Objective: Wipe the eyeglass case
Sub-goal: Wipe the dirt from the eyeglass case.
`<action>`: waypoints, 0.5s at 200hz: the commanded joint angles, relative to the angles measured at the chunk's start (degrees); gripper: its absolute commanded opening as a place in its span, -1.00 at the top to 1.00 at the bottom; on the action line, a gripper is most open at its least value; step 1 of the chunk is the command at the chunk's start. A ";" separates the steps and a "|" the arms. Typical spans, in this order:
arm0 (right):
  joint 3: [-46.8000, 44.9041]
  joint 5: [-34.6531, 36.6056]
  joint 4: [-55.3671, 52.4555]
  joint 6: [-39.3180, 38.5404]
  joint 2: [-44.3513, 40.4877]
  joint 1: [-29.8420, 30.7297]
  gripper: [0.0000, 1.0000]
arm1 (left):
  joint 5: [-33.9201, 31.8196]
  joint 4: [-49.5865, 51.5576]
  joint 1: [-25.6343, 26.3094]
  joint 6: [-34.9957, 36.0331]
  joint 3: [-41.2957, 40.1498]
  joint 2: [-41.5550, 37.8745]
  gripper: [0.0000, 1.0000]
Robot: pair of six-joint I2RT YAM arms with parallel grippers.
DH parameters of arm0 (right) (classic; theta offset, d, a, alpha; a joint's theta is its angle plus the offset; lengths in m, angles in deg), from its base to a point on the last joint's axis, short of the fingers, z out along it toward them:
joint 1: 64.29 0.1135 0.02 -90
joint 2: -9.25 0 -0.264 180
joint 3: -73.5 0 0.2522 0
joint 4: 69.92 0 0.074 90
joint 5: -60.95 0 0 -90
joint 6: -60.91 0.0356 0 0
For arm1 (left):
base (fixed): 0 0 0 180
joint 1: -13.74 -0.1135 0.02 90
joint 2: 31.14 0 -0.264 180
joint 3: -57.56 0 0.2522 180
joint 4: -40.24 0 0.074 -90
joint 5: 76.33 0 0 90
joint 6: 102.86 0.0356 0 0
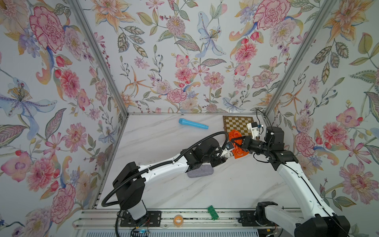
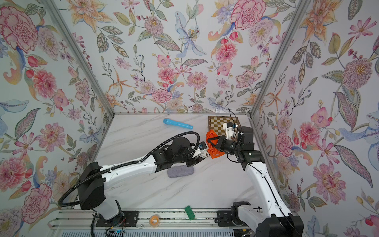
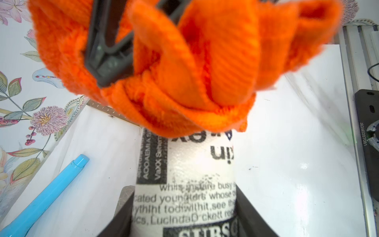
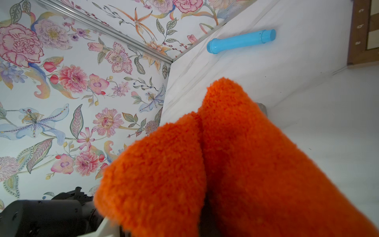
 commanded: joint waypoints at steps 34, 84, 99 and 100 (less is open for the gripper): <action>-5.19 0.58 6.60 5.59 0.05 7.79 1.00 | -0.47 -8.93 0.41 -1.48 1.09 -3.71 0.32; 1.62 -2.73 -4.71 -3.05 0.37 -8.04 1.00 | -0.74 -6.92 0.42 -0.52 1.18 -4.55 0.32; 4.40 -1.99 -6.27 -4.18 0.34 -9.23 1.00 | -0.87 -4.87 0.42 0.42 1.36 -4.85 0.32; 4.40 -1.99 -6.27 -4.18 0.34 -9.23 1.00 | -0.85 -4.70 0.28 0.51 1.36 -4.91 0.32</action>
